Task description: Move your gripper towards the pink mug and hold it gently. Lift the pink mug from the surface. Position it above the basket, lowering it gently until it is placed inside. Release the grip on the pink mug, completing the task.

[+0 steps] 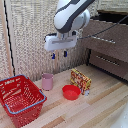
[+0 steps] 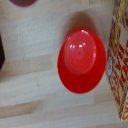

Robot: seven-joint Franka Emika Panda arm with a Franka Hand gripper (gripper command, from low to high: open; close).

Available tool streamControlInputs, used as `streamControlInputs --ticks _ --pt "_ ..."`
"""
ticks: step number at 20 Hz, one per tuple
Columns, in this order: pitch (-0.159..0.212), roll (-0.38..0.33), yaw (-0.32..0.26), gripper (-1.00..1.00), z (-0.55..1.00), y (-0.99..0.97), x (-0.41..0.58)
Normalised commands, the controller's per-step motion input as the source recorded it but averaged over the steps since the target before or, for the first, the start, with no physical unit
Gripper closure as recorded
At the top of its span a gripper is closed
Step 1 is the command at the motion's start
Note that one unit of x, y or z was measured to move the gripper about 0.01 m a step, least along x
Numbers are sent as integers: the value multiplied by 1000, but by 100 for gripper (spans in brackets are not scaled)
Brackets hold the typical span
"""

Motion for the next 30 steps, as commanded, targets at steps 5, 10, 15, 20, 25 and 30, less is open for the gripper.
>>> streamControlInputs --ticks 5,10,15,20,25,30 --pt "93 -3 14 -100 -122 91 549" --pt "126 -13 14 -100 -171 65 393" --pt "104 -20 9 -100 -223 3 92" --pt "48 -25 4 -100 -259 50 10" --pt "2 -35 5 -100 -278 153 49" --pt "-7 -46 0 -100 -315 167 95"
